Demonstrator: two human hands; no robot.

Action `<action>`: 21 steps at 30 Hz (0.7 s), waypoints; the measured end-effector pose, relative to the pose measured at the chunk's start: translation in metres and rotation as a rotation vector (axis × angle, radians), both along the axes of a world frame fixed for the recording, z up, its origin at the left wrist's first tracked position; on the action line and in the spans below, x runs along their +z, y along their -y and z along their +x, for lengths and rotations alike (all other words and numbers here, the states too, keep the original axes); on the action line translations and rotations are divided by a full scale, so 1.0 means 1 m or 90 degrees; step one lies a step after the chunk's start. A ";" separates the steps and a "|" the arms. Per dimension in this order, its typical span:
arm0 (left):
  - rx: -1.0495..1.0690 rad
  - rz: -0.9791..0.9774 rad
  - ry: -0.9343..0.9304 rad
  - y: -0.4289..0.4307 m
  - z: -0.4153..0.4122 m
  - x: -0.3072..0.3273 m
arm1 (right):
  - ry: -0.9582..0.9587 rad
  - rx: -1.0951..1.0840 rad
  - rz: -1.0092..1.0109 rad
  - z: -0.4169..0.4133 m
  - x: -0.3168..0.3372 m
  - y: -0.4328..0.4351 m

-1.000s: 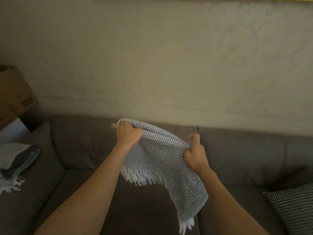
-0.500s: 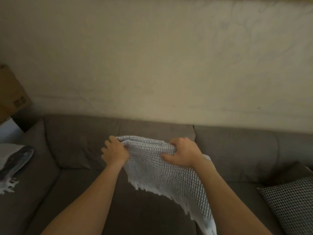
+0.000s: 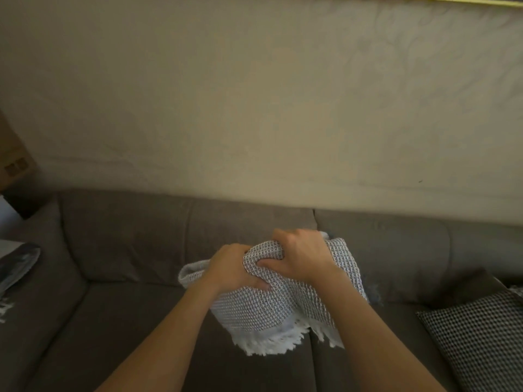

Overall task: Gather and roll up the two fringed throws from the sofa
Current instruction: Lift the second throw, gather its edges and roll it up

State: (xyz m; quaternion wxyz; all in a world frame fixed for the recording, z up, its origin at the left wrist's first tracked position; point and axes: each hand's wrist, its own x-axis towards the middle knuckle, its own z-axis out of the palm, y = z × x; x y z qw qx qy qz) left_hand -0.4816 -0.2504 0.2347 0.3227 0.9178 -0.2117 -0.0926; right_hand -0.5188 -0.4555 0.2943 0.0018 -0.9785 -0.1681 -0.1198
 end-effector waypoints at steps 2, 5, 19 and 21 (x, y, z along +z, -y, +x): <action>-0.002 0.075 0.000 0.005 0.002 0.003 | -0.034 -0.027 -0.008 0.000 -0.005 0.011; 0.002 0.146 0.045 0.013 0.002 0.013 | -0.096 -0.046 -0.011 -0.002 -0.017 0.027; -0.058 0.306 0.145 0.025 -0.004 0.036 | -0.301 -0.066 0.063 -0.004 -0.029 0.069; -0.041 0.319 0.142 0.024 -0.004 0.036 | -0.296 -0.069 0.040 -0.005 -0.023 0.067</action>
